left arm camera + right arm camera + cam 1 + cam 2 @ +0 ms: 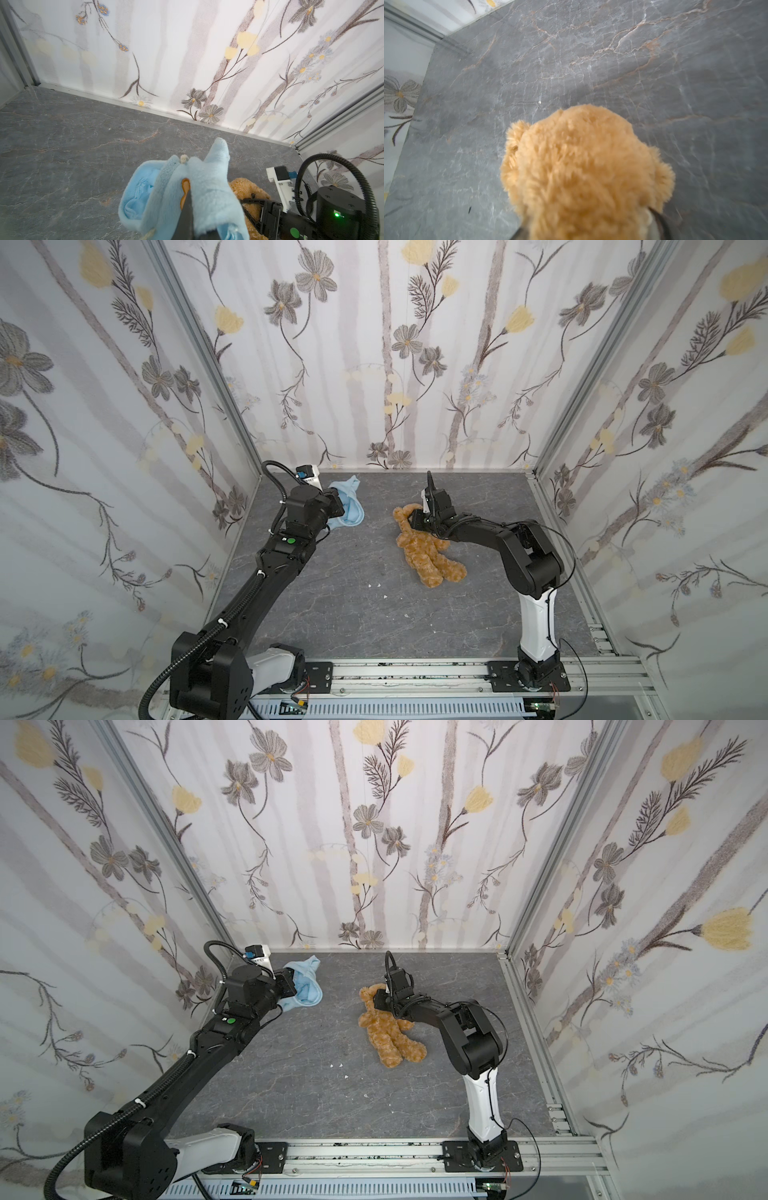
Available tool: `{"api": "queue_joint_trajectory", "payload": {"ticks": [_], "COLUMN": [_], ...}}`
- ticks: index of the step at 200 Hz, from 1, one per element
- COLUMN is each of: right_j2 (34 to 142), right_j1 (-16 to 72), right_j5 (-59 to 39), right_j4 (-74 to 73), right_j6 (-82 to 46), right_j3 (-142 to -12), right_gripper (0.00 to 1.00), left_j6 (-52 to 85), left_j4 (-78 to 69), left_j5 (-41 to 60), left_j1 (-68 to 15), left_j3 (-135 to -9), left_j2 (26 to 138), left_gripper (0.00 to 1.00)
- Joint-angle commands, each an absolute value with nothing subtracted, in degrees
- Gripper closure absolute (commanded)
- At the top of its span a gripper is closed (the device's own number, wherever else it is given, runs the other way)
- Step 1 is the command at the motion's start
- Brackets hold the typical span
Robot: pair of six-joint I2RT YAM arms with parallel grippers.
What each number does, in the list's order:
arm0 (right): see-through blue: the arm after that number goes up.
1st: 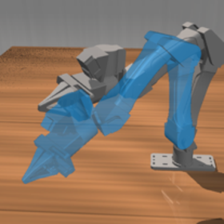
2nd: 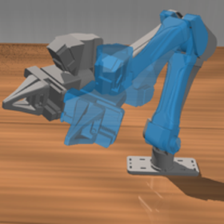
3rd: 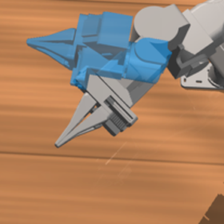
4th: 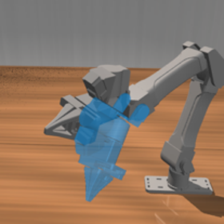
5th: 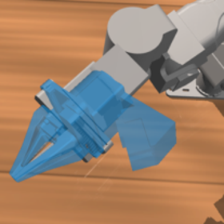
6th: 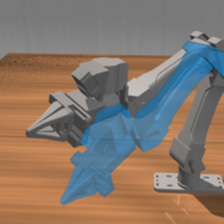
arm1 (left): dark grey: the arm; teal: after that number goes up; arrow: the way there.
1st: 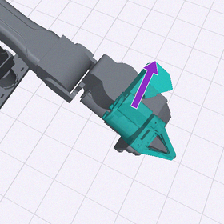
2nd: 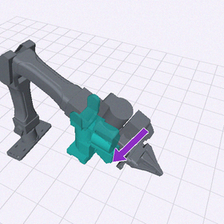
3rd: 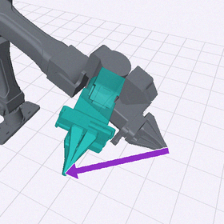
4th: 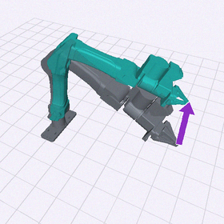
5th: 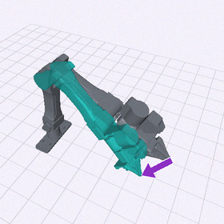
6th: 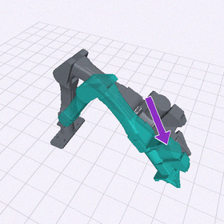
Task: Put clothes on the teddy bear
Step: 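Grasp the bear's head with the right gripper and lift it upright, then bring the bear's head toward the hoodie opening held by the left gripper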
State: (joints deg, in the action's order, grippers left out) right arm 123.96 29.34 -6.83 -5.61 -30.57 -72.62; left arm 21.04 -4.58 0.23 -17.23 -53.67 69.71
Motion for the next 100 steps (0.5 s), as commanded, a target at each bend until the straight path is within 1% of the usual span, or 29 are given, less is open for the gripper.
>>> {"api": "queue_joint_trajectory", "payload": {"ticks": [1, 22, 38, 45, 53, 75, 100], "right_j2": [113.4, 101.6, 93.6, 91.9, 87.6, 83.0, 78.2], "right_j1": [29.5, 30.9, 34.5, 36.2, 38.6, 42.8, 46.2], "right_j5": [-4.9, -6.7, -5.8, -5.3, -5.5, -6.6, -6.1], "right_j4": [-10.8, -13.3, -12.4, -11.9, -10.8, -8.9, -8.7], "right_j6": [-23.3, -20.2, -17.2, -16.4, -15.3, -14.7, -15.2], "right_j3": [-64.5, -53.3, -46.9, -45.3, -43.6, -39.3, -36.4], "right_gripper": [0.68, 0.71, 0.71, 0.72, 0.72, 0.76, 0.77], "left_j6": [19.5, 19.1, 20.6, 21.8, 23.3, 26.4, 30.3], "left_j4": [-6.3, -6.2, -6.3, -6.3, -6.3, -6.2, -6.3], "left_j5": [-1.8, -5.5, -5.0, -4.3, -3.2, -0.7, -0.7], "left_j1": [-20.6, -23.4, -24.8, -25.6, -26.4, -29.4, -32.6], "left_j3": [-52.0, -50.9, -51.0, -51.1, -51.4, -51.2, -49.8], "left_j2": [71.1, 74.6, 77.2, 78.3, 79.4, 82.2, 84.2], "left_gripper": [1.00, 1.00, 1.00, 1.00, 1.00, 1.00, 1.00]}}
